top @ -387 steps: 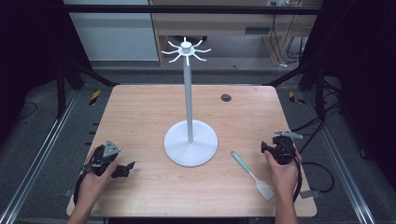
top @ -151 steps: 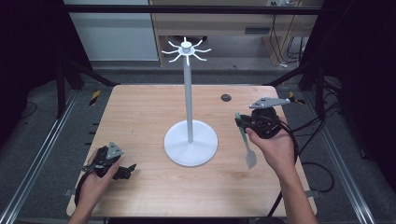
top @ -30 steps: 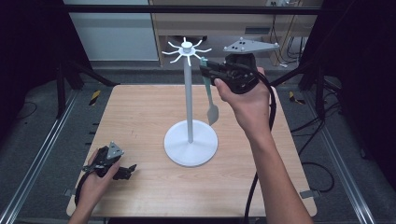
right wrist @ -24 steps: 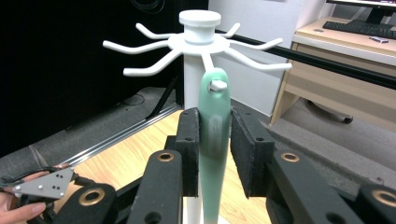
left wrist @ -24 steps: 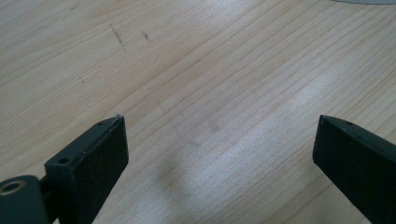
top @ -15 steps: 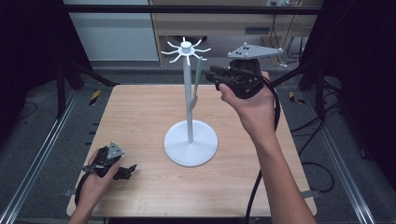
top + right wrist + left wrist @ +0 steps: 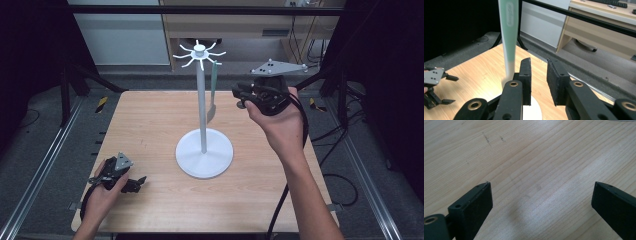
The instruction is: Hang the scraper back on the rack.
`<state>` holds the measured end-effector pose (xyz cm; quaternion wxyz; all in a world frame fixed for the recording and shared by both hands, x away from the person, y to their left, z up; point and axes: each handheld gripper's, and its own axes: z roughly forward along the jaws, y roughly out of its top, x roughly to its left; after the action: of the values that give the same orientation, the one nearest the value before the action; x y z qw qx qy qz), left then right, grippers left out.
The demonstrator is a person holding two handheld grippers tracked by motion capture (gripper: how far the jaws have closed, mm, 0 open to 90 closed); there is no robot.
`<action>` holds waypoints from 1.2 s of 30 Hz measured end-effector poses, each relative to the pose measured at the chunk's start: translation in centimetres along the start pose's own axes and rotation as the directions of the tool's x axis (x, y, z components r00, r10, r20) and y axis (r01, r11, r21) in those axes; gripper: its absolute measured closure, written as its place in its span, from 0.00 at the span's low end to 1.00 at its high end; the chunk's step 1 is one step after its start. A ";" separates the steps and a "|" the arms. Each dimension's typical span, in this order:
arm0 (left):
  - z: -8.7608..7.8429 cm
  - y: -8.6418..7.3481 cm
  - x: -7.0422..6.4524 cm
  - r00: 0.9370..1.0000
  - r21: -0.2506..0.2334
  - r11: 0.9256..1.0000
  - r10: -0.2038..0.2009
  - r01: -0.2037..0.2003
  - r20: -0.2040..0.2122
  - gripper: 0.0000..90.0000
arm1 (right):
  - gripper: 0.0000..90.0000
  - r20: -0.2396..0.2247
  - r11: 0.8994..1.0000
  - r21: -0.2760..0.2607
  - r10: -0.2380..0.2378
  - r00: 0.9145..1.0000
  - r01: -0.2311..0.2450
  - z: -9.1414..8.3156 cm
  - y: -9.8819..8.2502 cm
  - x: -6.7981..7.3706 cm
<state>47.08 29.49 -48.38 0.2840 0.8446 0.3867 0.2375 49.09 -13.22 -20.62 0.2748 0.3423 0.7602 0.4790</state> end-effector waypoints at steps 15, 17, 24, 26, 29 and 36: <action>0.0 0.0 0.0 1.000 0.003 1.000 0.003 -0.003 0.001 0.04 | 0.76 0.025 0.999 0.037 0.021 0.999 -0.022 0.1 -1.7 -0.6; 0.0 0.0 0.0 1.000 0.007 1.000 0.007 -0.007 0.002 0.03 | 0.74 0.033 0.999 0.042 0.031 0.999 -0.032 0.2 -2.1 -0.8; 0.0 0.0 0.0 1.000 0.008 1.000 0.007 -0.007 0.001 0.04 | 0.69 0.043 0.998 0.051 0.039 0.998 -0.041 0.0 -2.6 -1.0; 0.0 0.0 0.0 1.000 0.008 1.000 0.007 -0.007 0.002 0.03 | 0.67 0.047 0.998 0.052 0.042 0.998 -0.045 0.0 -2.7 -1.1; 0.0 0.0 0.0 1.000 0.007 1.000 0.007 -0.007 0.001 0.04 | 0.64 0.053 0.997 0.054 0.049 0.997 -0.052 -0.1 -3.0 -1.3; 0.1 0.0 -0.1 1.000 0.008 1.000 0.010 -0.011 0.004 0.04 | 0.52 0.082 0.995 0.067 0.067 0.994 -0.072 -0.2 -3.6 -1.7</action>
<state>47.12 29.40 -48.49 0.2799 0.8483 0.3826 0.2357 49.01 -15.75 -23.72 0.2759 0.3968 0.7525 0.4475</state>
